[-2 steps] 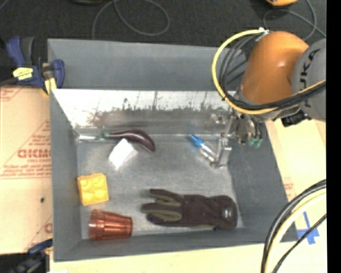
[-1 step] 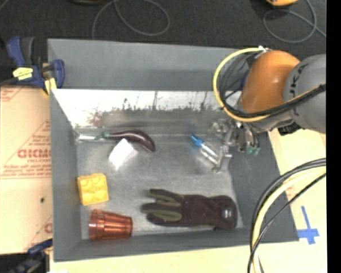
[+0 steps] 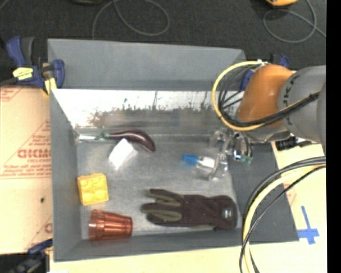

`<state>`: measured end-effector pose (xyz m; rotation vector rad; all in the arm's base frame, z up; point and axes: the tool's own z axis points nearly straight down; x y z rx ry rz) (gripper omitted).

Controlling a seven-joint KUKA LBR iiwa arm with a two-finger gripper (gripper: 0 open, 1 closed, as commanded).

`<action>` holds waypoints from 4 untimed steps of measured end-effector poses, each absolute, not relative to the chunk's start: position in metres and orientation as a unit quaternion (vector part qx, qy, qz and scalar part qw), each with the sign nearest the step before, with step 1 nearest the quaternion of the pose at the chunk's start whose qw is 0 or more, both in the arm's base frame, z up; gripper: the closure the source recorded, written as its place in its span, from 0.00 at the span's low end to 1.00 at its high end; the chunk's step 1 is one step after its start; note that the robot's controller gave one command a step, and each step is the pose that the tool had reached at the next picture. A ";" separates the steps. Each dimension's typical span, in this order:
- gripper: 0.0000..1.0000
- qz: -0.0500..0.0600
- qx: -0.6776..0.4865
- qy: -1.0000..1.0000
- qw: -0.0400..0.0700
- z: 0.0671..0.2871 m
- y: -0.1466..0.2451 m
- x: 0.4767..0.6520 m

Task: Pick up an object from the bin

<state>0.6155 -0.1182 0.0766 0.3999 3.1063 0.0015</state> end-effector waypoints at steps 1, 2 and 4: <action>0.00 0.000 0.142 0.990 0.007 0.069 -0.118 0.624; 1.00 0.001 0.186 0.982 0.006 0.071 -0.124 0.599; 1.00 0.000 0.186 0.983 0.006 0.073 -0.124 0.598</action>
Offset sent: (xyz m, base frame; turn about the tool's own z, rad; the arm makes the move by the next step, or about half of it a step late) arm -0.0173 -0.0048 -0.0066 0.1217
